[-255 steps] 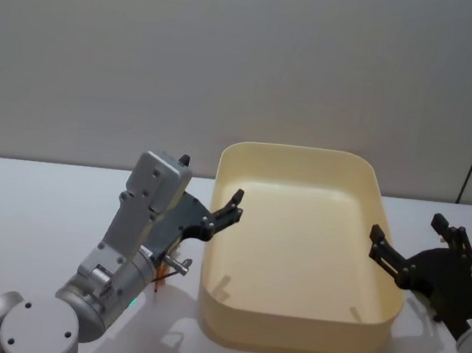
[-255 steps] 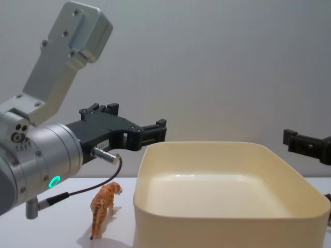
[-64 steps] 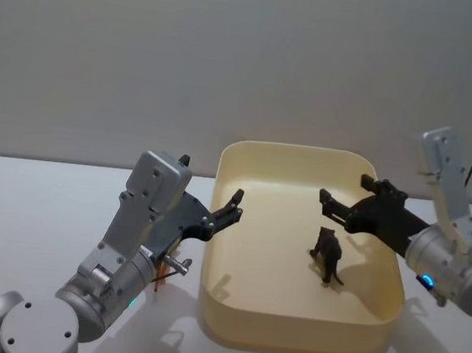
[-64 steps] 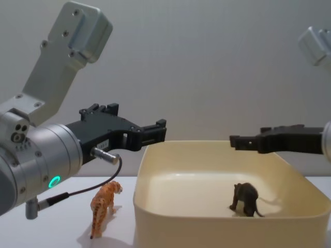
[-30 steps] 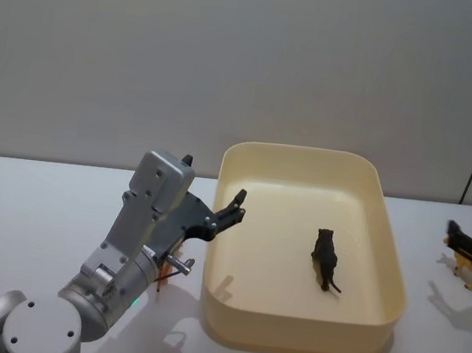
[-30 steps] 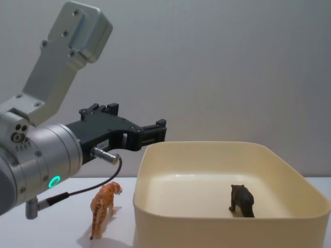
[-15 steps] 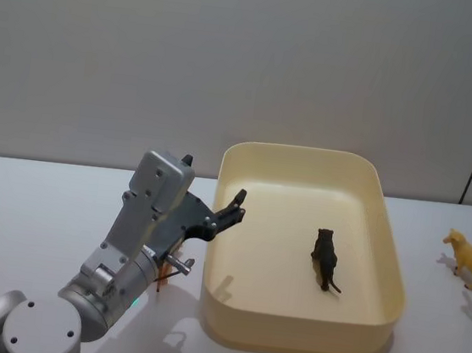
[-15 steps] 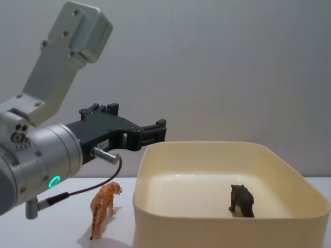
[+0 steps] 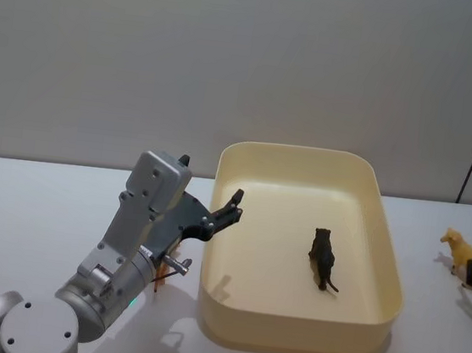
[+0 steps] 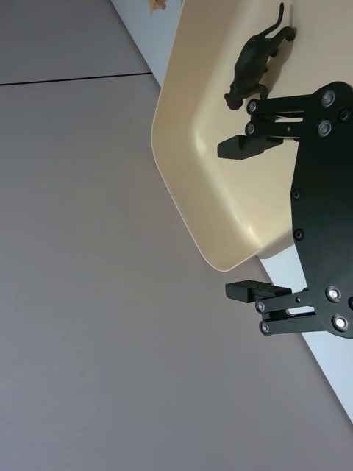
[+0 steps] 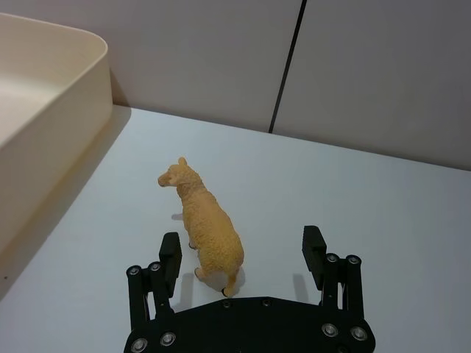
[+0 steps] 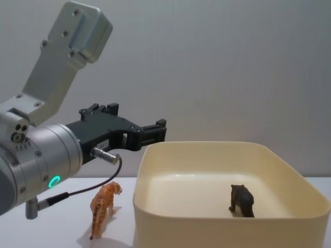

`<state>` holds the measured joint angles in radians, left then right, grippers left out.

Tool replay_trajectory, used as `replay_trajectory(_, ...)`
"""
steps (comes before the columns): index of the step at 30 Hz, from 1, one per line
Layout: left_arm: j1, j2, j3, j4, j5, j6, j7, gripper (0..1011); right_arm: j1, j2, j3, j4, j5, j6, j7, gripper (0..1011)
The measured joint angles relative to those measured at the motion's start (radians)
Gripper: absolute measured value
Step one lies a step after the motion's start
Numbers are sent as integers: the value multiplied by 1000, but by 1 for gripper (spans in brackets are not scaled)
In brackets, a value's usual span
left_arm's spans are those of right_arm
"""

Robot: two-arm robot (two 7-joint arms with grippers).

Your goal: Pick up the toy alternately with two hands and place it into the central storage box.

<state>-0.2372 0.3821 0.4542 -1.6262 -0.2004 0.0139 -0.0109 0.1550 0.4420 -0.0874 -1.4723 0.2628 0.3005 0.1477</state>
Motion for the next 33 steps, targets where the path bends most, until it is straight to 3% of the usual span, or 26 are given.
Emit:
replay_trajectory(11, 0, 0, 0, 0, 0, 0, 0, 1001, 63, -35, -30, 99, -35, -15, 16, 998)
replay_trajectory(23, 0, 0, 0, 0, 0, 0, 0, 1001, 101, -57, -49, 158, -55, -25, 27, 717)
replay_trajectory(28, 0, 0, 0, 0, 0, 0, 0, 1001, 109, -62, -52, 170, -59, -27, 30, 519)
replay_trajectory(30, 0, 0, 0, 0, 0, 0, 0, 1001, 110, -62, -53, 171, -60, -28, 30, 505)
replay_trajectory(33, 0, 0, 0, 0, 0, 0, 0, 1001, 110, -62, -53, 171, -60, -31, 32, 389)
